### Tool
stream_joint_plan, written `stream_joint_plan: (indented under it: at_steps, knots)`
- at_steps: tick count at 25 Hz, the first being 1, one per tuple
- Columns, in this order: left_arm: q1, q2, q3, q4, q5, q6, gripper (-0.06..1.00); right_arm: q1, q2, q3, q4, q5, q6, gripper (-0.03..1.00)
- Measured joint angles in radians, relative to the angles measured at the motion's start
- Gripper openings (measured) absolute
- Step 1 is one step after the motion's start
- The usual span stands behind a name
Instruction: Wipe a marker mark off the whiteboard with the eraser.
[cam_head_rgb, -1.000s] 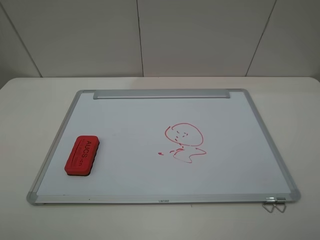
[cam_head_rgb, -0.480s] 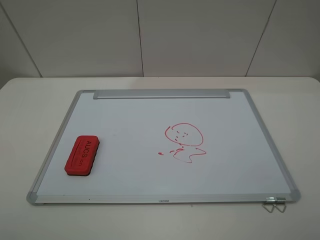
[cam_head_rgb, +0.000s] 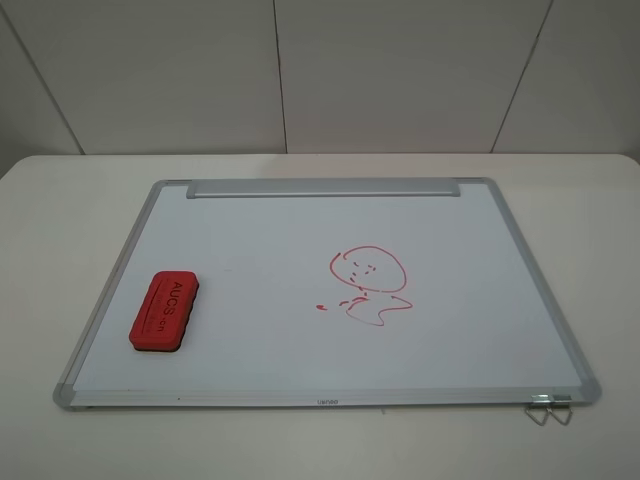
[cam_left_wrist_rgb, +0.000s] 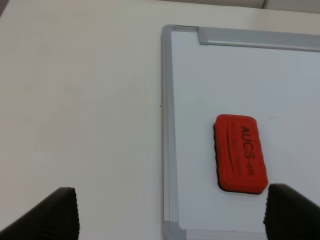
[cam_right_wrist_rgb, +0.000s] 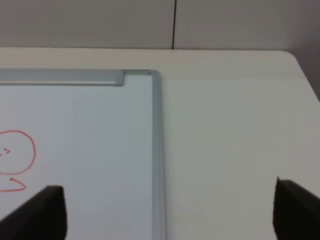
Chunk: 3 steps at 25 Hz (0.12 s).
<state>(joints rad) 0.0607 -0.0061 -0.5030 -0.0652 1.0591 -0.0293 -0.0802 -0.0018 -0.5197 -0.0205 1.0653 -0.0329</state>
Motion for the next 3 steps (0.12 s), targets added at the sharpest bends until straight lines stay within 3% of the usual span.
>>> stream_joint_plan:
  at_steps: [3]
  knots:
    - [0.012,0.0,0.0,0.0,0.0,0.023,0.74,0.0,0.0,0.0,0.0,0.0,0.0,0.71]
